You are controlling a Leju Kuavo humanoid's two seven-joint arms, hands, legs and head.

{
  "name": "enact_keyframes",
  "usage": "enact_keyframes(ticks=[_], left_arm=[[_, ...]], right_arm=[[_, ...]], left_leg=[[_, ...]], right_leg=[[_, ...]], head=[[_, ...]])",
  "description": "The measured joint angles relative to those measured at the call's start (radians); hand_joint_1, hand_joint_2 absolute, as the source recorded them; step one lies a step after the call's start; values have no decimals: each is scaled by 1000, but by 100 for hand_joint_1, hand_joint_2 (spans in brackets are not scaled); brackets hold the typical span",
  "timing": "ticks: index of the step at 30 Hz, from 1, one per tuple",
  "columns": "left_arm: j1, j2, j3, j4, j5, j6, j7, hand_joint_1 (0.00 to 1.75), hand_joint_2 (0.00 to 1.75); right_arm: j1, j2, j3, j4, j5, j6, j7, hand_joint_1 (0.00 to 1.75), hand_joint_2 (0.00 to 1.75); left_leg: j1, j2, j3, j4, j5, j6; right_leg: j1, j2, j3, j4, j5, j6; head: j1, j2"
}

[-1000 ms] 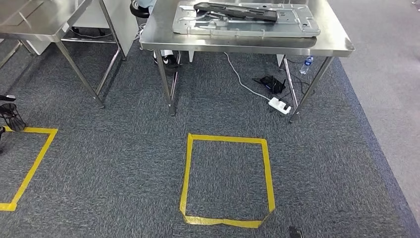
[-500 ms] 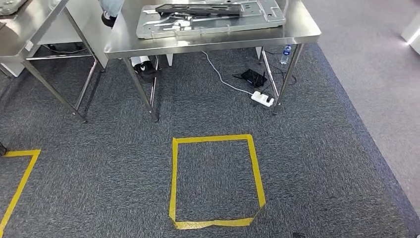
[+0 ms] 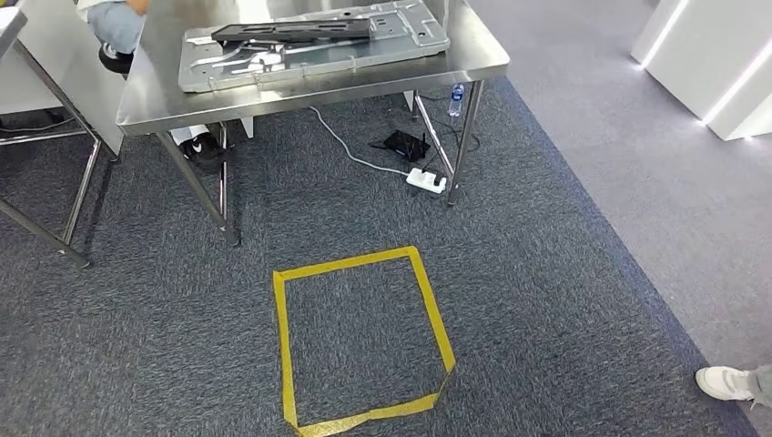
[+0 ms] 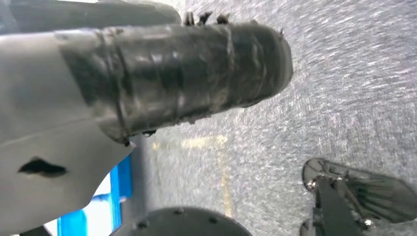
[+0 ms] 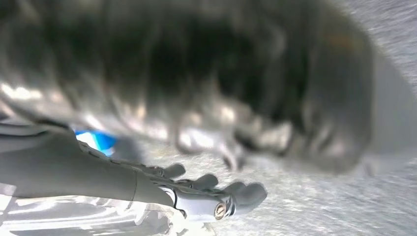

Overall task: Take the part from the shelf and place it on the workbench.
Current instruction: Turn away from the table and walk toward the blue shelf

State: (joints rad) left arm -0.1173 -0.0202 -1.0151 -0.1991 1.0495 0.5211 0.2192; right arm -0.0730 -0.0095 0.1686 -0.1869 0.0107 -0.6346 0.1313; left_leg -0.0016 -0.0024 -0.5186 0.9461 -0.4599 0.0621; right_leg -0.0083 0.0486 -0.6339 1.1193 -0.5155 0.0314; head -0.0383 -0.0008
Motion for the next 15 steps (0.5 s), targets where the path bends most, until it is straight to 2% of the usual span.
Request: enact_keyframes(ticks=[1,2,3,4,5,7,8,9,10,11,12,13,15], left_arm=[[3,0,0,0,-1,-7,-18,0,0],[3,1,0,0,-2,-14,-35,0,0],[3,1,0,0,-3,-21,-52,0,0],[2,0,0,0,-4,-27,-67,0,0],[2,-2,0,0,-5,-31,-80,0,0],[1,-6,0,0,-6,-35,-92,0,0],[1,-7,0,0,-5,-36,-91,0,0],[0,-7,0,0,-4,-35,-84,0,0],[-1,-7,0,0,-3,-34,-72,0,0],[-3,-7,0,0,-1,-32,-57,0,0],[-4,-7,0,0,1,-29,-39,0,0],[-5,-7,0,0,2,-25,-22,0,0],[-4,-8,0,0,4,-19,5,0,0]], right_arm=[[-2,0,0,0,-3,0,-46,0,0],[-4,0,0,0,-6,0,-87,0,0],[-5,0,0,0,-8,-1,-124,0,0],[-4,0,0,0,-8,-1,-151,0,0],[-3,1,0,0,-6,-1,-167,0,0],[-5,3,0,0,7,-2,-173,0,0],[-8,4,0,0,16,-2,-161,0,0],[-11,6,0,0,26,-1,-143,0,0],[-12,6,0,0,36,0,-119,0,0],[-13,5,1,1,45,3,-93,0,0],[-11,4,2,1,54,7,-62,0,0],[-10,3,4,2,62,13,-30,0,0],[-9,-2,10,4,76,22,18,0,0]], left_leg=[[1,16,2,-3,0,0],[2,32,2,-1,-2,-2],[3,47,2,1,-5,-5],[5,61,1,6,-9,-10],[9,74,-1,13,-15,-15],[12,99,-7,38,-32,-32],[12,109,-9,50,-42,-42],[10,119,-8,59,-51,-50],[10,128,-7,61,-56,-58],[13,140,-2,61,-59,-64],[16,138,2,64,-63,-71],[19,119,0,77,-77,-77],[23,56,-32,159,-141,-82]], right_leg=[[-4,-23,-30,60,-31,6],[-9,-33,-56,112,-52,12],[-15,-39,-69,140,-56,18],[-20,-44,-63,131,-43,24],[-25,-52,-36,84,-15,31],[-30,-97,34,-44,36,39],[-30,-115,55,-81,49,34],[-27,-125,61,-95,51,26],[-24,-121,55,-89,51,14],[-22,-107,50,-88,52,3],[-22,-94,48,-90,54,-5],[-23,-82,46,-92,58,-13],[-26,-58,43,-95,66,-24]], head=[[4,0],[4,0],[4,0],[5,0],[5,0],[7,0],[7,0],[5,0],[3,0],[2,0],[1,0],[1,0],[-3,0]])
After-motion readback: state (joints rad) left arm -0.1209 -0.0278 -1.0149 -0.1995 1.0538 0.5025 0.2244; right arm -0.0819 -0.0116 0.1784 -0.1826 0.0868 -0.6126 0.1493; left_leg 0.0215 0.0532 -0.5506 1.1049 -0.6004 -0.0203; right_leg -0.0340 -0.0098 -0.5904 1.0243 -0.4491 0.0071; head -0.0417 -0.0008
